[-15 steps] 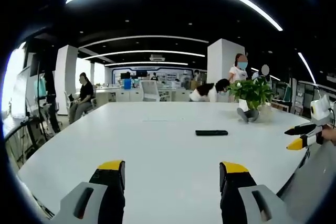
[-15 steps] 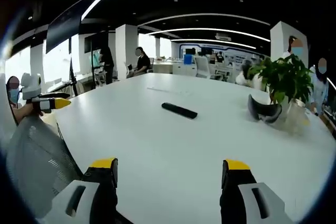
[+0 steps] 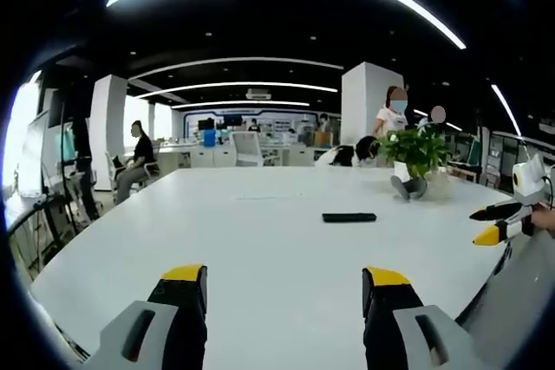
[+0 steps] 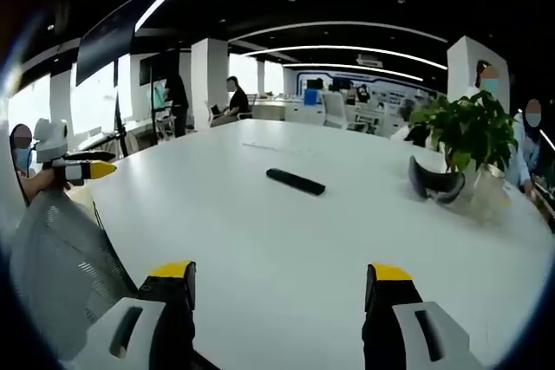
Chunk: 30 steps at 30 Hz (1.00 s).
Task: Press the specified remote control buttons in sequence, fully releasing each button before pressing the next.
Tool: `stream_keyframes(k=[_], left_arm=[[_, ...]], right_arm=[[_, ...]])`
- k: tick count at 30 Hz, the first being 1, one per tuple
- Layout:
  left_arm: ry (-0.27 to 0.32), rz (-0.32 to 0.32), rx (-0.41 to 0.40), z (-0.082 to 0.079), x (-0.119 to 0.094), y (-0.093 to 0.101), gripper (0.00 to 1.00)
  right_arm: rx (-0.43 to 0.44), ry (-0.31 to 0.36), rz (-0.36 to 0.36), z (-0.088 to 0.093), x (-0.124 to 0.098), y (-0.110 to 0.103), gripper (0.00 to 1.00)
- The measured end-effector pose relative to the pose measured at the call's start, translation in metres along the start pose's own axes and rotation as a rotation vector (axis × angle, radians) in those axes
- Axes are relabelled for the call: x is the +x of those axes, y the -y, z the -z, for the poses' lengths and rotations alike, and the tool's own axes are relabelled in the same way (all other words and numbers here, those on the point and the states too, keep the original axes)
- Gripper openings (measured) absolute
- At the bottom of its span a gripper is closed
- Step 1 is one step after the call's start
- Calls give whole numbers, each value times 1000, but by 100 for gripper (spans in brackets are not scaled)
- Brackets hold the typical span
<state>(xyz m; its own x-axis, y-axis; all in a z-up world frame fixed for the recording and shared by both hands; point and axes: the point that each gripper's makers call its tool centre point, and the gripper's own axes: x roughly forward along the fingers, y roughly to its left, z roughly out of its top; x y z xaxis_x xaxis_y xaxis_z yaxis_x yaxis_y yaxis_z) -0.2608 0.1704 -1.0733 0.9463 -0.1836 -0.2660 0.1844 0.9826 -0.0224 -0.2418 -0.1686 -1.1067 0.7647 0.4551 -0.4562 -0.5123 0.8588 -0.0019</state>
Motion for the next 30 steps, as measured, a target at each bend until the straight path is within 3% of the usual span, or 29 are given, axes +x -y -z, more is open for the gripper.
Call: stream_keyframes(k=[16, 19, 21, 23, 27, 30], left_arm=[[-3, 17, -17, 0, 1, 3, 75], [-14, 55, -45, 0, 3, 10, 78], [-30, 79, -59, 2, 4, 14, 80], [-95, 114, -80, 10, 6, 18, 82], [-127, 209, -213, 11, 15, 19, 88], [-185, 271, -254, 14, 19, 27, 91]], right_arm=[[-18, -23, 25, 4, -1, 3, 78], [-11, -49, 45, 10, -2, 8, 77], [-18, -23, 64, 5, -5, 11, 75], [-21, -20, 67, 4, -5, 12, 74], [-30, -69, 75, 13, -3, 14, 72], [-19, -72, 76, 14, -4, 15, 72]])
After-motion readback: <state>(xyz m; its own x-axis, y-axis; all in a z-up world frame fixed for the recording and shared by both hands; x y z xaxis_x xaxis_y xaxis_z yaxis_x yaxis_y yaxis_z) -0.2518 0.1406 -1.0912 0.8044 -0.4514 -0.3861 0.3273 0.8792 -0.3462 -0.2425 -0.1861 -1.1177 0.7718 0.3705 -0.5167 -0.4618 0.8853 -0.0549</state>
